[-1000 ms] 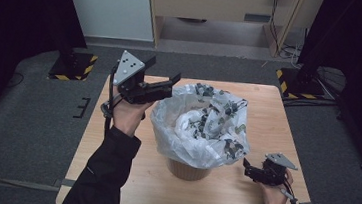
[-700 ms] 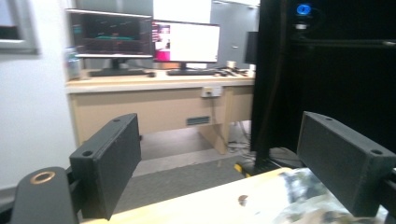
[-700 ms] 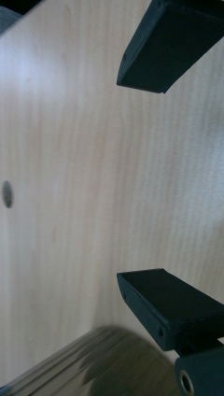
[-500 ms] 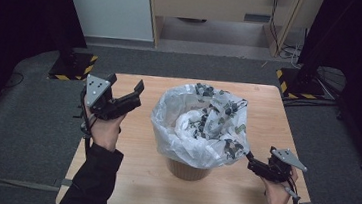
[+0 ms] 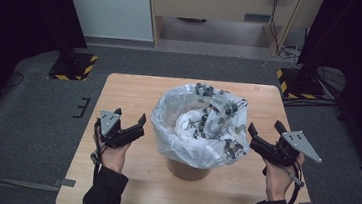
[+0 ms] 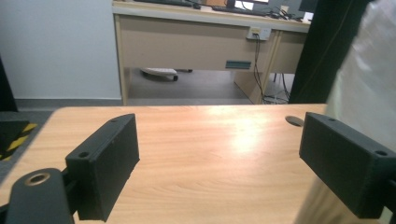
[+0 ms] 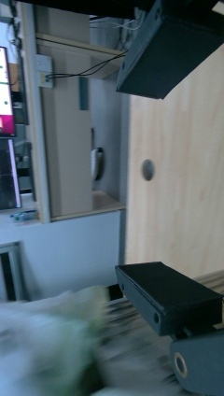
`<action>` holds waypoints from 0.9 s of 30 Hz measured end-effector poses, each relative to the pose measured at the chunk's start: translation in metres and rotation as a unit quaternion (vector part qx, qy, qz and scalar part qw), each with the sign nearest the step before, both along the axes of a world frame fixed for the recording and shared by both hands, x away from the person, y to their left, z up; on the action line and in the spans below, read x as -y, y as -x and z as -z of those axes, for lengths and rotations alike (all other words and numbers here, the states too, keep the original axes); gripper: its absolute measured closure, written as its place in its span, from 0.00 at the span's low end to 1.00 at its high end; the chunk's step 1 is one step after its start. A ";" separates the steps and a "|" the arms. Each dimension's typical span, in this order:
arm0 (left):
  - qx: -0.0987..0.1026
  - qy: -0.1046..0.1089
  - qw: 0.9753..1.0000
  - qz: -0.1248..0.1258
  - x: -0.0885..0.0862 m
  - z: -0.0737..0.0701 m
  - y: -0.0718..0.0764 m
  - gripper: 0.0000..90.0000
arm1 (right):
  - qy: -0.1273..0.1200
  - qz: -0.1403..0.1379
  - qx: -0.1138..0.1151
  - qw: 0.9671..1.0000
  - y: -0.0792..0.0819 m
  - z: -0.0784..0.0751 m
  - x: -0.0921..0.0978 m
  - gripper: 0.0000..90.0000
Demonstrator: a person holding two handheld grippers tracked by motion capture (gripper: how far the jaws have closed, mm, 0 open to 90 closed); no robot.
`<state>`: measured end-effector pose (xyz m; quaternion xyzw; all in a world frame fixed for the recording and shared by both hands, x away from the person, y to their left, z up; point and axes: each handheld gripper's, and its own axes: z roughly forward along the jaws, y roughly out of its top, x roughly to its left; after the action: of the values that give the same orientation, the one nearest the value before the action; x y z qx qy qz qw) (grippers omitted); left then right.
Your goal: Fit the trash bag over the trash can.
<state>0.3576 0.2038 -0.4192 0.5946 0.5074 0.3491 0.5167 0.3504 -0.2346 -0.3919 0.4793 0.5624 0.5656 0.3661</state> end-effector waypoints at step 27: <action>0.015 -0.002 1.000 0.027 0.023 -0.005 0.004 0.12 | 0.035 -0.022 0.014 0.999 -0.008 -0.006 -0.041 0.13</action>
<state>0.3537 0.1807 -0.4140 0.6035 0.4827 0.3452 0.5326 0.3586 -0.1939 -0.3864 0.4457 0.5875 0.5598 0.3780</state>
